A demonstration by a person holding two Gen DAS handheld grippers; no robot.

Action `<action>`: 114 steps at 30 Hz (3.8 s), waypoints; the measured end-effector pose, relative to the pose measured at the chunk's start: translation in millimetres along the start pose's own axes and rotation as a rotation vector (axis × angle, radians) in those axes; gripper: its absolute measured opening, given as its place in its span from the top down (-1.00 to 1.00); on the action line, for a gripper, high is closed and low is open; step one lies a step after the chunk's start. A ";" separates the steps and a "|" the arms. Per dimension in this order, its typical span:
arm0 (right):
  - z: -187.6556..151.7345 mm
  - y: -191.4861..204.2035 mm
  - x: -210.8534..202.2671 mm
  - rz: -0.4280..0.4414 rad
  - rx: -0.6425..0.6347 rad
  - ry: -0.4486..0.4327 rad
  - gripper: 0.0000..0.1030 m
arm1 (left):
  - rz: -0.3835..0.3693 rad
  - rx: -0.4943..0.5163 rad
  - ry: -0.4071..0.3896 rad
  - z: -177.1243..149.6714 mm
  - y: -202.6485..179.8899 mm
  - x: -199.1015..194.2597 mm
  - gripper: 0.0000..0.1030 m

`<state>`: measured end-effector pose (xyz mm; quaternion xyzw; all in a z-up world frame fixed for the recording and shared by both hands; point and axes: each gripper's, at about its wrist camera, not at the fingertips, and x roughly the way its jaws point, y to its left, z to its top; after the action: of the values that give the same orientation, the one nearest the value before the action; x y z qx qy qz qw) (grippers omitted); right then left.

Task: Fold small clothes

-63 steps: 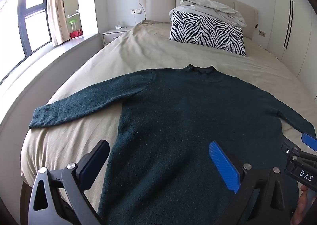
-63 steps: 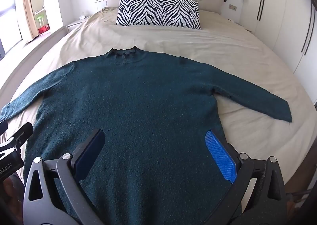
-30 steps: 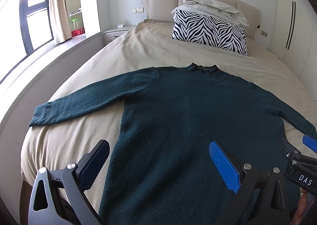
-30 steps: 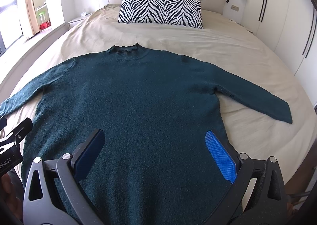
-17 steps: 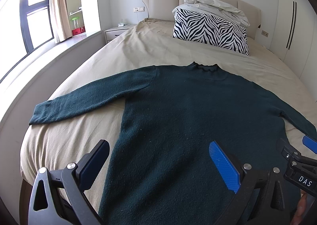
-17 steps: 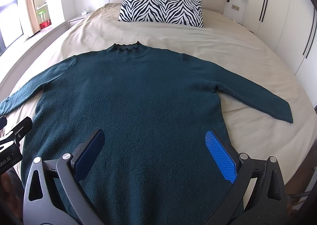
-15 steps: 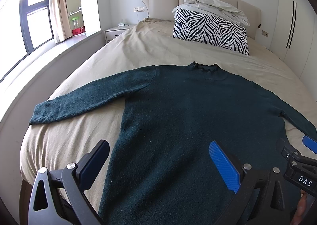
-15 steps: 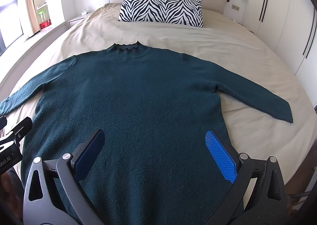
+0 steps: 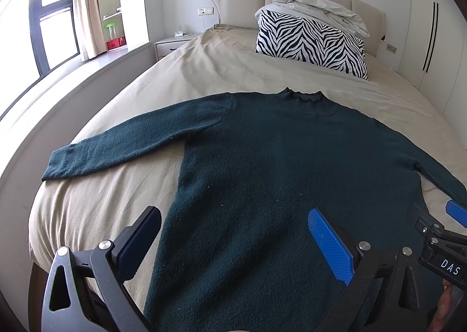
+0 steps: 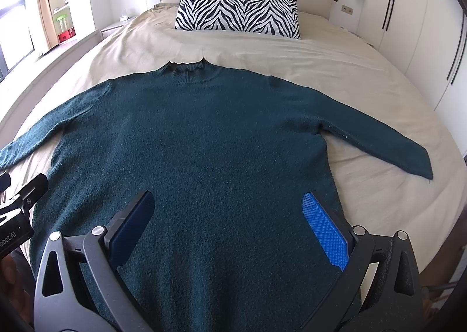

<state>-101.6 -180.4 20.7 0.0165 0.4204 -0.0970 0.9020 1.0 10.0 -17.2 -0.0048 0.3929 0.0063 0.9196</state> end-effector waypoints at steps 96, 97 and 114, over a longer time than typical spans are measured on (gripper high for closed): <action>-2.4 -112.6 142.5 0.628 0.375 0.078 -0.30 | -0.724 -0.399 0.364 36.9 -79.8 150.7 -0.71; -7.6 -122.5 142.8 0.637 0.406 0.078 -0.30 | -0.725 -0.395 0.363 36.9 -82.8 152.5 -0.71; -36.9 -216.4 165.4 0.792 0.793 0.069 -0.30 | -0.552 -0.265 0.194 109.9 -47.7 144.1 0.83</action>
<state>-66.6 -415.1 -117.9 0.5142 0.3428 0.0992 0.7799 180.8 -35.0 -45.1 -0.2314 0.4584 -0.1926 0.8362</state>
